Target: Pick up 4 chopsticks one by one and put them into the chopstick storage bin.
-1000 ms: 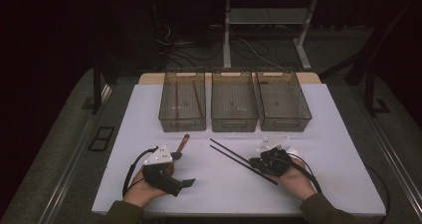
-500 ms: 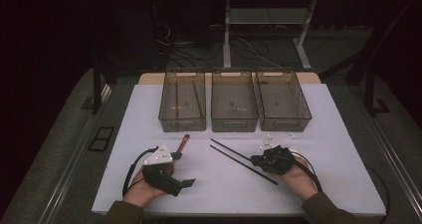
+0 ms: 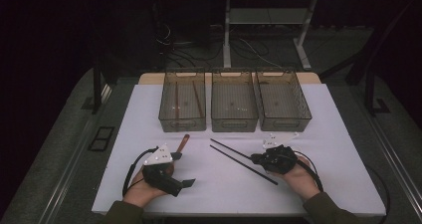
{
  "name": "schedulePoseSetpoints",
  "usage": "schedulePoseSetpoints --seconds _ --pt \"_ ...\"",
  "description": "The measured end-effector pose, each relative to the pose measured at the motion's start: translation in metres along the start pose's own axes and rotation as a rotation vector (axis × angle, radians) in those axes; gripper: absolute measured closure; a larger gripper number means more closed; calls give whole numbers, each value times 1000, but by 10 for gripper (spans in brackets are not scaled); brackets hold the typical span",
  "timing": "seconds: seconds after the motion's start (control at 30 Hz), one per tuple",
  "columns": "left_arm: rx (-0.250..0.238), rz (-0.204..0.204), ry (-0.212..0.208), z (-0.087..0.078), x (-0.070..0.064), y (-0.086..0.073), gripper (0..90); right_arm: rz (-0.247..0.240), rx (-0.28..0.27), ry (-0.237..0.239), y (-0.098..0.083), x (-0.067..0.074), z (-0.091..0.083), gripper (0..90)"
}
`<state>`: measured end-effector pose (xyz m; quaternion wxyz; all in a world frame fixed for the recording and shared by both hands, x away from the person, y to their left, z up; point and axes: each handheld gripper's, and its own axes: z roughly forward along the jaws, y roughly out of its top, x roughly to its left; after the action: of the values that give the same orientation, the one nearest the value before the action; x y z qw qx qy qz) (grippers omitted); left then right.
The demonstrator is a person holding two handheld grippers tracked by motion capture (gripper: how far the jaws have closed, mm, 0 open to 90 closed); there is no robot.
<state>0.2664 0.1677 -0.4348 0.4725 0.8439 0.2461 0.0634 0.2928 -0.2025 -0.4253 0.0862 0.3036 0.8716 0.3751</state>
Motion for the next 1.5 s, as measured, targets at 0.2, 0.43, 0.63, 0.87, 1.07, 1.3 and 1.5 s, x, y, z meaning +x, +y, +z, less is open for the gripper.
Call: schedulePoseSetpoints --seconds 0.2,0.43,0.63,0.87,1.07,1.3,1.5 --pt "0 -1 0 0 0 0 5 4 -20 2 1 0 -4 860" --pt "-2 -1 2 0 1 0 5 8 -46 5 3 0 -10 859" --pt "-7 -5 0 -1 2 -1 4 15 -74 7 6 -3 -17 859" --pt "-8 -4 -6 -1 3 -1 5 25 -107 4 10 -6 -26 859" --pt "-9 -7 -3 0 2 -1 5 39 -130 0 15 -9 -28 859" --pt "-9 -6 -3 0 2 -1 4 48 -156 -6 25 -12 -26 859" --pt "-9 -5 -4 0 2 -1 5 53 -164 -3 32 -13 -22 859"
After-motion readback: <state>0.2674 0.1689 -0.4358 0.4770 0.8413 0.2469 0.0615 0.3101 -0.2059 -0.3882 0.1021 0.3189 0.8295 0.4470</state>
